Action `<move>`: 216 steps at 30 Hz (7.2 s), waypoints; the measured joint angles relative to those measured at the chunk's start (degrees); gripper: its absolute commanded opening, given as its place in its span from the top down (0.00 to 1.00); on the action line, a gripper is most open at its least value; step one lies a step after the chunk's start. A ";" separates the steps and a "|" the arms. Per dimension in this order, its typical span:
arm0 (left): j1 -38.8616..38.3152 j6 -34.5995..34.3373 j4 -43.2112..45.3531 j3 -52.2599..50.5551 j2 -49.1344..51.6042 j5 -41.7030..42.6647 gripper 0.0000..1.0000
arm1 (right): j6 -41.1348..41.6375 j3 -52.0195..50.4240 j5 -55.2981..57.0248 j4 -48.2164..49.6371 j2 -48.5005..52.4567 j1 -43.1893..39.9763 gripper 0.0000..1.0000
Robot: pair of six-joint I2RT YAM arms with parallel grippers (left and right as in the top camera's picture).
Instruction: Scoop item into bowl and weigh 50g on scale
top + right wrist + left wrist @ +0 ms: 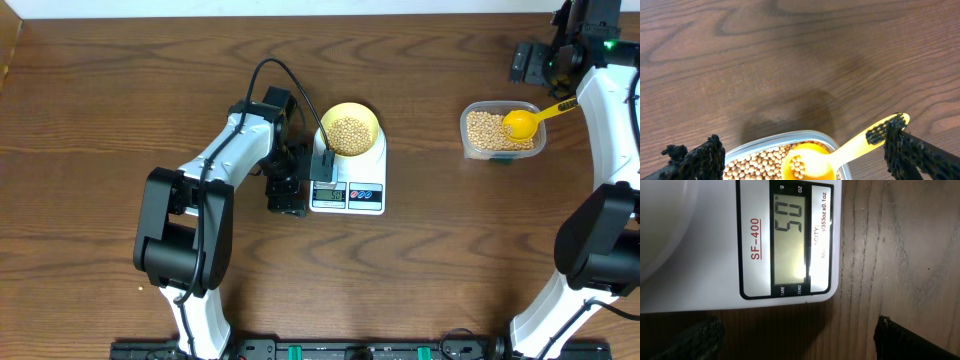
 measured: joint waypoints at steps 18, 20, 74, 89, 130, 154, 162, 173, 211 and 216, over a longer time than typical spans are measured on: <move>0.00 0.00 0.00 0.00 0.00 0.00 0.02 | 0.00 0.00 0.00 0.00 0.00 0.00 0.01; 0.00 0.00 0.00 0.00 0.00 0.00 0.02 | 0.00 0.00 0.00 0.00 0.00 0.00 0.01; 0.00 -0.02 0.00 0.00 0.00 0.02 0.02 | 0.00 0.00 0.00 0.00 0.00 0.00 0.01; 0.00 -0.02 0.00 0.00 0.00 0.00 0.02 | 0.00 0.00 0.33 -0.11 0.00 0.02 0.01; -0.02 -0.61 0.17 -0.20 0.00 -0.17 0.02 | -3.96 -59.45 -1.16 24.11 -69.26 4.31 0.01; -0.02 -0.61 0.17 -0.24 0.00 -0.17 0.02 | -3.45 -93.24 -0.72 40.92 -112.19 10.99 0.01; -0.02 -0.61 0.17 -0.24 0.00 -0.17 0.02 | -3.41 -101.68 1.77 42.71 -112.43 12.70 0.01; 0.00 -0.61 0.17 -0.24 0.00 -0.17 0.02 | -3.26 -101.83 -1.42 42.60 -112.39 8.70 0.01; -0.02 -0.61 0.17 -0.24 0.00 -0.17 0.02 | -3.04 -101.83 -2.56 42.58 -112.39 8.70 0.01; -0.02 -0.61 0.17 -0.24 0.00 -0.17 0.02 | -3.04 -101.83 -2.56 42.58 -112.39 8.70 0.01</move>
